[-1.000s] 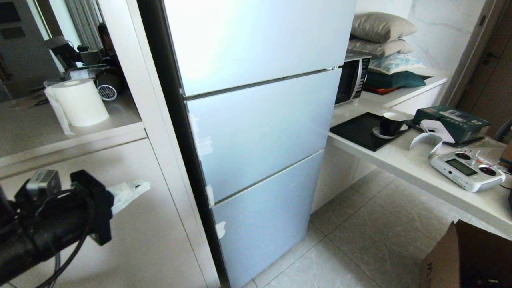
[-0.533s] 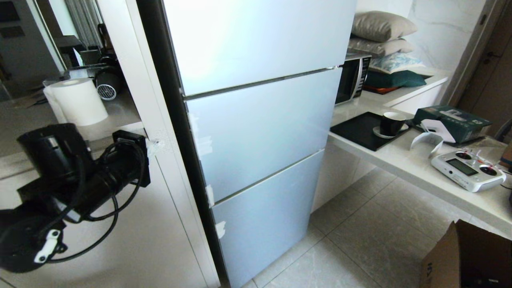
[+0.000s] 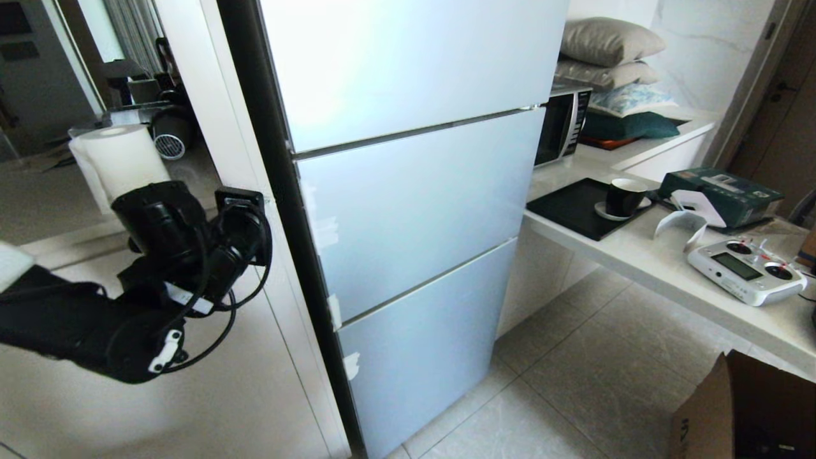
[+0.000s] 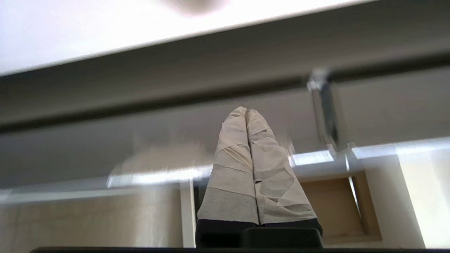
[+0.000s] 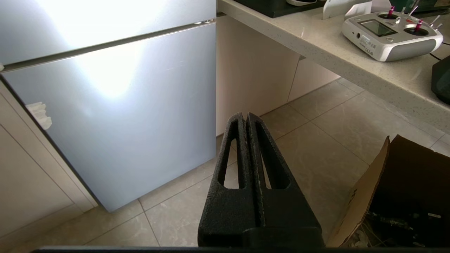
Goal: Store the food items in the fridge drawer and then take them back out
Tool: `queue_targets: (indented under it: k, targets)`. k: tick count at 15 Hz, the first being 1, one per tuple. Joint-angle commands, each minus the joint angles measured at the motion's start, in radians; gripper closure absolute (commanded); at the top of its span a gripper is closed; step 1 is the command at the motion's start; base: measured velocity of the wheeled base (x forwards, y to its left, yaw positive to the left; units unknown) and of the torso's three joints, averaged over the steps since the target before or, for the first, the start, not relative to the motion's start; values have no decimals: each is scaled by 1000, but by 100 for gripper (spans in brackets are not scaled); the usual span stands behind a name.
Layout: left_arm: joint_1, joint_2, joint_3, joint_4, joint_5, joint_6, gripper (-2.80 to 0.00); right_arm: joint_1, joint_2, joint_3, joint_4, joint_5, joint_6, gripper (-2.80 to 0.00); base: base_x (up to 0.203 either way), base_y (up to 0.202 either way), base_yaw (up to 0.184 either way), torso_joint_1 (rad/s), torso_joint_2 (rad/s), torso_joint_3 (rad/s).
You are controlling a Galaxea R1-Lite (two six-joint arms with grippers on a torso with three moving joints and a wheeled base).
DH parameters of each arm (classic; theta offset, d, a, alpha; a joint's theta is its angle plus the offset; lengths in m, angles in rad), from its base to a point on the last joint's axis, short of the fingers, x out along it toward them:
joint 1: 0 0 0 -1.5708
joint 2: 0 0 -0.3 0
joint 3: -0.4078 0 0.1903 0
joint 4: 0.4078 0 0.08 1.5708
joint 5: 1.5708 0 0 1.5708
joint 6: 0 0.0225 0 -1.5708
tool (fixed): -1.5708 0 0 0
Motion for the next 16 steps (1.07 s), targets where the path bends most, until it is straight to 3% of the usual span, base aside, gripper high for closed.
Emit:
queue_targets:
  k: [1,7,12,16]
  targets:
    - [-2,77,-62,-7,5,-7,0,0,0,0,0,1,0,0,0,0,0,0,0,0]
    - [-1,133,-154,-4,16,-2,0,0,1,1,0,1,0,0,0,0,0,0,0,0]
    - [-3,181,-217,-3,49,58,0,0,1,1,0,1,0,0,0,0,0,0,0,0]
    - [-33,175,-217,-3,51,58,0,0,1,0,0,0,0,0,0,0,0,0,0,0]
